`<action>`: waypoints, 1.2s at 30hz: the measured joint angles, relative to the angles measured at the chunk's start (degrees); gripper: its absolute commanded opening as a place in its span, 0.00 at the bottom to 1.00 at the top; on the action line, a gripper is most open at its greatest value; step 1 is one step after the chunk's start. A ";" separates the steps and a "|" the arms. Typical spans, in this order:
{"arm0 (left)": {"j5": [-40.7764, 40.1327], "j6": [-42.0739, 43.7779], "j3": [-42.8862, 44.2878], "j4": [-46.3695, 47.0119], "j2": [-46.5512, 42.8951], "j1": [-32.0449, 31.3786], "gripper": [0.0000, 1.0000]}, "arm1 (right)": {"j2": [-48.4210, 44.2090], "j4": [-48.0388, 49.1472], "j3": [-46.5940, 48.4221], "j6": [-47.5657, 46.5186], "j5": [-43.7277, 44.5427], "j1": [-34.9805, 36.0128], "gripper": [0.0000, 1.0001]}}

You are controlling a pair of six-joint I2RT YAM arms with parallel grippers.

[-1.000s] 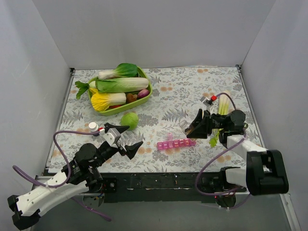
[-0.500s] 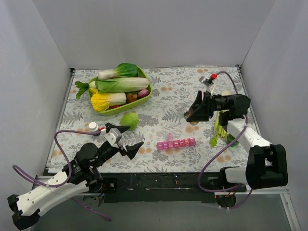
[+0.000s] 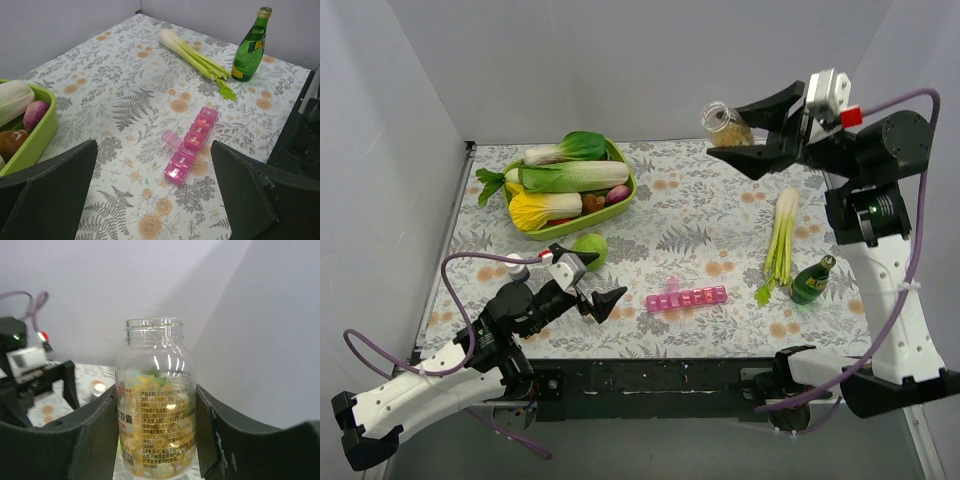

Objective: Sort the pills into containers

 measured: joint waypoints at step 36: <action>1.40 3.80 -6.36 0.61 -2.10 0.00 0.98 | -12.24 -35.15 -62.71 -68.26 23.52 9.97 0.01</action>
